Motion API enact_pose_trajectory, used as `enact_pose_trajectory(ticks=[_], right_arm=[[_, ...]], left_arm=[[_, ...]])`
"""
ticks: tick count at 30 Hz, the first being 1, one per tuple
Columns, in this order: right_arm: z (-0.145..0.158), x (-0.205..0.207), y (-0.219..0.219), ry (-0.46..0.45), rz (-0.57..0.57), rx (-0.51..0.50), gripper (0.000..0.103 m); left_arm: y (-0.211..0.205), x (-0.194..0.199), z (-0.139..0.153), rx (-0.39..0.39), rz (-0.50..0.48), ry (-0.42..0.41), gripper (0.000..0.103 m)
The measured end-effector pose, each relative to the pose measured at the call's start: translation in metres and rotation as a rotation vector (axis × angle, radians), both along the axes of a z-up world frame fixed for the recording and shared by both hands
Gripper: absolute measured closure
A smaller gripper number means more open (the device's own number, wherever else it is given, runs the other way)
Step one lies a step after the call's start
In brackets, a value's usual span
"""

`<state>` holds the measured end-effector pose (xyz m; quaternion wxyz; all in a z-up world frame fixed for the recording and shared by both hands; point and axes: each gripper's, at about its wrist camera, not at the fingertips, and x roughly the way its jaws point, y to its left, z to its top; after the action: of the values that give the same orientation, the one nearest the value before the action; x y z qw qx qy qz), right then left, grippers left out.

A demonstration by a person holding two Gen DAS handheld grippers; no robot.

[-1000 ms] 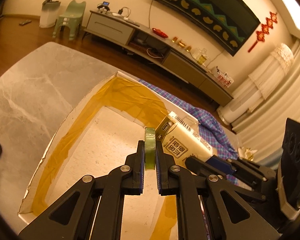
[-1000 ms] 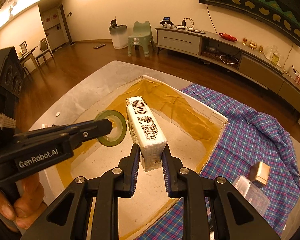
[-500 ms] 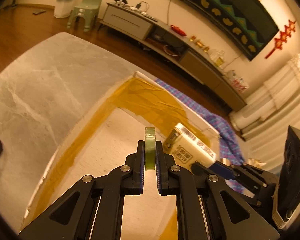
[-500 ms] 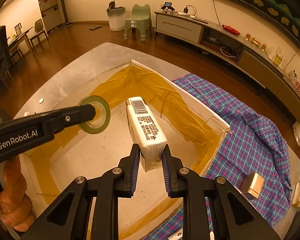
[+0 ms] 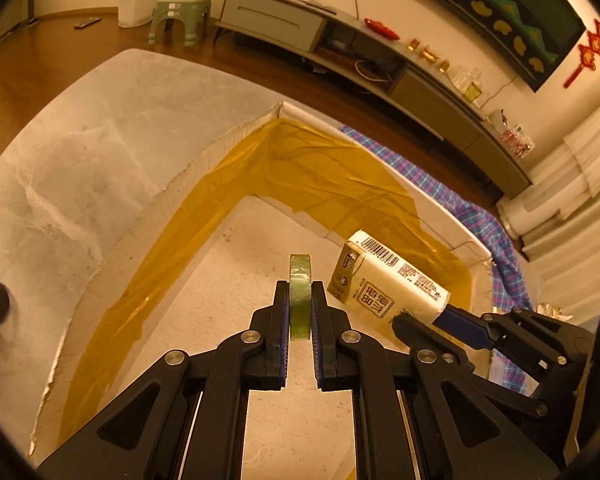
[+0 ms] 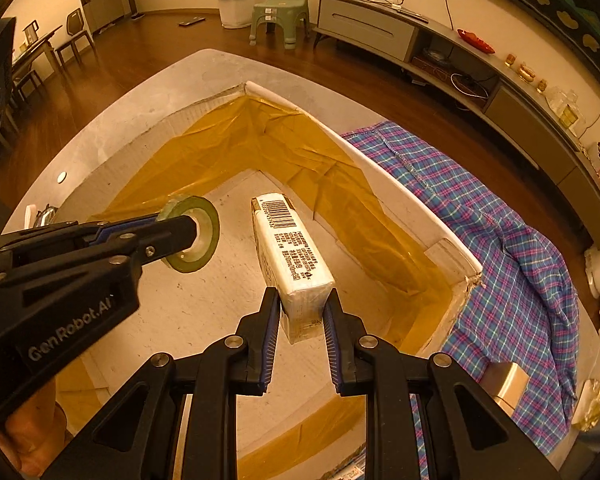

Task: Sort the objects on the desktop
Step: 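Open both tools to drop the cream box and tape into the cardboard box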

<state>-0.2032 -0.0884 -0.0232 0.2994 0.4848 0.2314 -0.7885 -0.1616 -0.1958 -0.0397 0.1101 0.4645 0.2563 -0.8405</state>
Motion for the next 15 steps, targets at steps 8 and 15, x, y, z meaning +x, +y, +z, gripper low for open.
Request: enact_pose_trajectory(ticks=[8,15], right_arm=[[-0.006,-0.01,-0.006,-0.009,0.003,0.06,0.08],[-0.012,-0.019,-0.013,-0.013,-0.005,0.085,0.08]], left_arm=[[-0.008,-0.017,-0.028,0.109,0.028,-0.056,0.093],[-0.01,-0.023,-0.035,0.093,0.057,-0.073,0.093]])
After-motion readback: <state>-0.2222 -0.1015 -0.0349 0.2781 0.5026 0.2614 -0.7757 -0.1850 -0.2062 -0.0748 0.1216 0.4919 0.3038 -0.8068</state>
